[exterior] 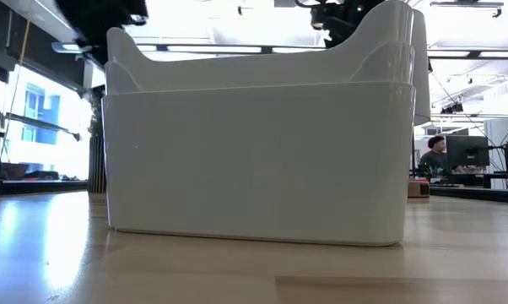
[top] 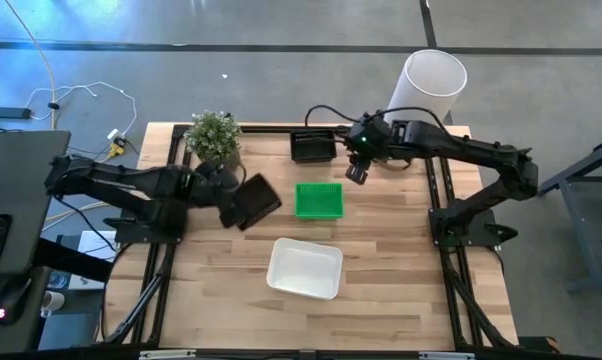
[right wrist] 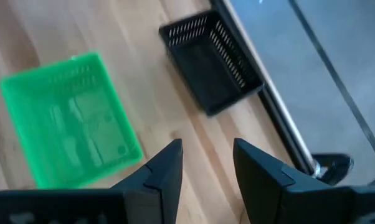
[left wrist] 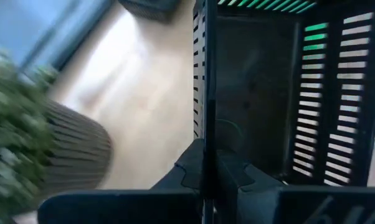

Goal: Stack baskets by color
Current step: Stack the bottom black bin on the top black bins

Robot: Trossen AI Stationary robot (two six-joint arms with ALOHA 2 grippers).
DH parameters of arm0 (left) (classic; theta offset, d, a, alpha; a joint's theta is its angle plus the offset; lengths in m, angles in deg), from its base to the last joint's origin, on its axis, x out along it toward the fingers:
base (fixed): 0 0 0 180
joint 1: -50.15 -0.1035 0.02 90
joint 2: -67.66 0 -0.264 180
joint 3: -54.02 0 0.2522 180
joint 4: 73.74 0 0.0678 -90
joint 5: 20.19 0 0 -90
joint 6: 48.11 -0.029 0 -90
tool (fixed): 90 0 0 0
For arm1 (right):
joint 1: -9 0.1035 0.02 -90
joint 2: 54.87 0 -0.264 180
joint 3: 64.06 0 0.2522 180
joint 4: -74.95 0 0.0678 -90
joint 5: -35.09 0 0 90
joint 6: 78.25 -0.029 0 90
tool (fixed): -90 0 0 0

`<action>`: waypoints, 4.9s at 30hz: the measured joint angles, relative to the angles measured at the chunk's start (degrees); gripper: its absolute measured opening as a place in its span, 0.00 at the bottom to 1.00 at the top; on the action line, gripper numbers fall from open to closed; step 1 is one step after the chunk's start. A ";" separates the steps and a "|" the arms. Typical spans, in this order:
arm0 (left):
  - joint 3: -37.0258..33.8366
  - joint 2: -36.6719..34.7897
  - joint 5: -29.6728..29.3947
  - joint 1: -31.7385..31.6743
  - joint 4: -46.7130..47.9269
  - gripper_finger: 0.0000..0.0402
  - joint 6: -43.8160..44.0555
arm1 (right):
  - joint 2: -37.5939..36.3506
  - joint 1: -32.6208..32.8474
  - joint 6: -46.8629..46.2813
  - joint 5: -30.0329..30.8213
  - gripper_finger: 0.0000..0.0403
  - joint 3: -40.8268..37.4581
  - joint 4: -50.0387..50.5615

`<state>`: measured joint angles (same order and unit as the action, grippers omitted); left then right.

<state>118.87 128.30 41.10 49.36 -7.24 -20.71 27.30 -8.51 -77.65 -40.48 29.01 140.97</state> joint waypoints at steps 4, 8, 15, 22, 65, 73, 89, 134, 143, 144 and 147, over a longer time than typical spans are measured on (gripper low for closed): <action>0.00 0.04 -2.85 -5.31 -5.43 0.00 -5.31 | 0.37 -0.62 1.34 -0.04 0.32 0.02 -4.82; 0.00 0.07 -4.11 -9.24 -10.72 0.00 -10.37 | 0.37 -0.89 1.36 -0.44 0.32 0.04 -8.25; 0.00 0.07 -4.14 -13.36 -18.68 0.00 -17.52 | 0.37 -0.72 1.42 -0.50 0.33 0.04 -12.25; 0.00 0.25 -7.59 -13.92 -23.27 0.00 -17.39 | 0.37 0.46 7.00 -1.08 0.43 0.04 -20.79; 0.00 11.74 -22.93 -13.16 -27.60 0.00 -17.59 | 18.20 4.27 18.57 1.63 0.50 0.11 -53.63; 0.00 11.72 -21.88 -13.05 -28.53 0.00 -17.58 | 19.21 3.80 14.22 2.12 0.50 0.11 -53.50; 0.00 11.72 -20.77 -10.97 -32.27 0.00 -19.24 | 19.19 3.28 7.54 3.50 0.21 0.11 -50.70; 0.00 -0.50 -13.43 -10.93 -27.30 0.35 -29.71 | 15.82 -9.37 2.18 10.05 0.00 0.09 -39.28; 0.00 -3.14 -13.53 -10.93 -24.24 0.35 -29.14 | 15.51 -14.89 -4.84 3.30 0.00 -3.24 -36.20; 0.00 -3.19 -13.53 -10.93 -24.19 0.35 -29.12 | 15.38 -15.13 -5.86 2.83 0.00 -4.15 -36.49; 0.00 -3.21 -13.51 -10.93 -23.72 0.35 -29.12 | 14.90 -15.20 -10.33 0.19 0.00 -7.00 -39.24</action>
<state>118.87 125.09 27.59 38.42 -30.95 -49.82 42.20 -23.71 -87.98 -40.28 22.01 101.73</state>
